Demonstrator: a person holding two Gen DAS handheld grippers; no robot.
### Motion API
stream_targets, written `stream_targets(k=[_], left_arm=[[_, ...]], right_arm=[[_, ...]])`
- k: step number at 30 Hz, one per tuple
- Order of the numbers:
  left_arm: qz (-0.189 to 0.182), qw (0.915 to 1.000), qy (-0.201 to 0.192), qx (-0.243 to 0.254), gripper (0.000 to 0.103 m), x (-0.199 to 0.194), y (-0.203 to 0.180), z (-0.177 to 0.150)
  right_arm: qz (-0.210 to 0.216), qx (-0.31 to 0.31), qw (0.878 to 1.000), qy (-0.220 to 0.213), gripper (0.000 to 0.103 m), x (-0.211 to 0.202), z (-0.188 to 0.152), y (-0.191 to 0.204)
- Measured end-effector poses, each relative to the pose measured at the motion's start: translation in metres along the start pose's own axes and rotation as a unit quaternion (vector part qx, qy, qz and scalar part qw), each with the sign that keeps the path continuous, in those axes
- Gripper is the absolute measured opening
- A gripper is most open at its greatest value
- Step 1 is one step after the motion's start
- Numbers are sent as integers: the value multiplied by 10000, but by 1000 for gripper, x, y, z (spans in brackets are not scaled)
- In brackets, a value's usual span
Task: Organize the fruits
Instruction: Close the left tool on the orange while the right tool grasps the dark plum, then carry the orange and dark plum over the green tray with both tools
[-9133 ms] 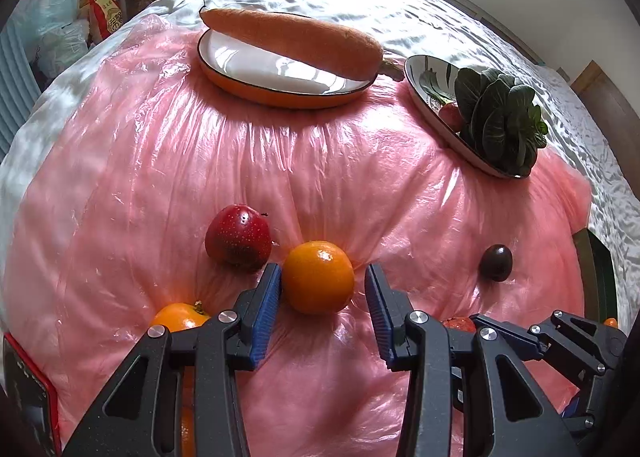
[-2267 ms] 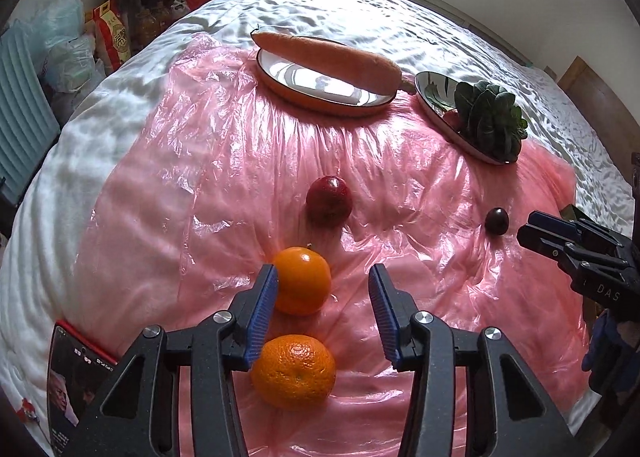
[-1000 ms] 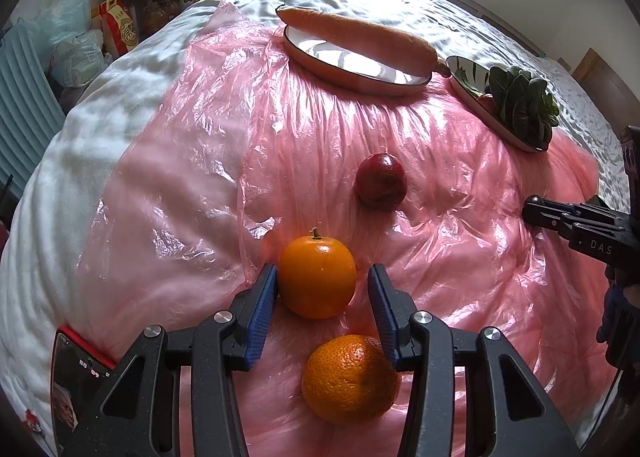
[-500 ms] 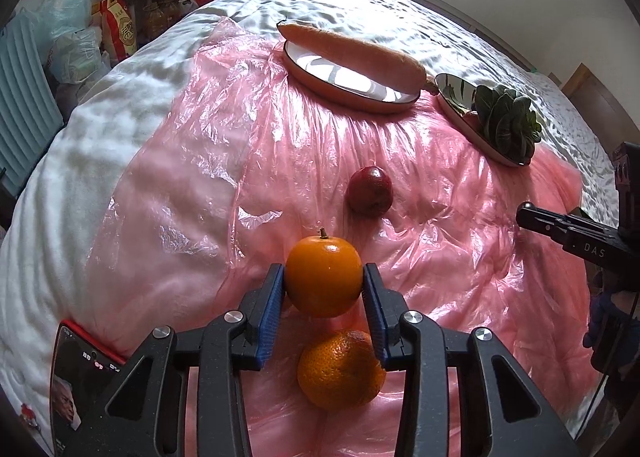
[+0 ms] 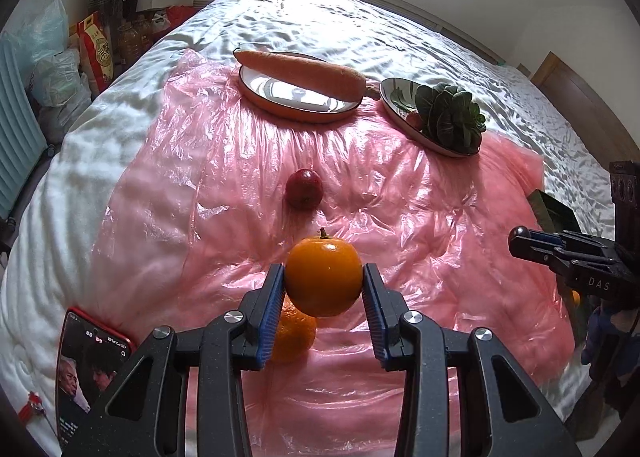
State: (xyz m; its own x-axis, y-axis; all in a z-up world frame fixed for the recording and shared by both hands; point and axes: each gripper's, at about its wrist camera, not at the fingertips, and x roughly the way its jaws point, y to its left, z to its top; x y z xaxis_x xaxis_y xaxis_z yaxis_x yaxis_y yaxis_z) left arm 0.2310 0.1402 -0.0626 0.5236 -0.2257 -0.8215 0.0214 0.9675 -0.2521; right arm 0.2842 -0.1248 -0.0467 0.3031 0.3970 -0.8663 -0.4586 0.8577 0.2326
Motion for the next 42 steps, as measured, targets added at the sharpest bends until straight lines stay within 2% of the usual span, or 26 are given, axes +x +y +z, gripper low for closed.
stream_targets(k=[7, 13, 20, 27, 32, 35, 38, 42], left_arm=[[-371, 9978, 331, 434, 34, 0, -44, -25], [-902, 9883, 700, 1010, 34, 2, -103, -49], [-1545, 9649, 1150, 1785, 34, 6, -181, -85], [-2111, 9368, 1444, 2386, 34, 3, -250, -111], [-2504, 9170, 1451, 2744, 34, 0, -301, -115], [-2666, 9086, 1361, 2912, 34, 3, -333, -111], [-2761, 9059, 1212, 2973, 34, 9, -361, -99], [-2724, 9104, 1015, 2943, 34, 25, -389, -78]], right_arm=[[66, 123, 9992, 381, 11, -25, -48, -3], [22, 308, 9978, 584, 11, -48, -81, -13], [-136, 570, 9945, 869, 11, -79, -121, -32], [-623, 997, 9870, 1092, 10, -123, -163, -69], [-1126, 1326, 9787, 1089, 10, -157, -183, -106], [-1407, 1466, 9740, 999, 10, -172, -189, -128], [-1601, 1576, 9709, 829, 10, -183, -190, -149], [-1767, 1637, 9689, 566, 10, -190, -182, -173]])
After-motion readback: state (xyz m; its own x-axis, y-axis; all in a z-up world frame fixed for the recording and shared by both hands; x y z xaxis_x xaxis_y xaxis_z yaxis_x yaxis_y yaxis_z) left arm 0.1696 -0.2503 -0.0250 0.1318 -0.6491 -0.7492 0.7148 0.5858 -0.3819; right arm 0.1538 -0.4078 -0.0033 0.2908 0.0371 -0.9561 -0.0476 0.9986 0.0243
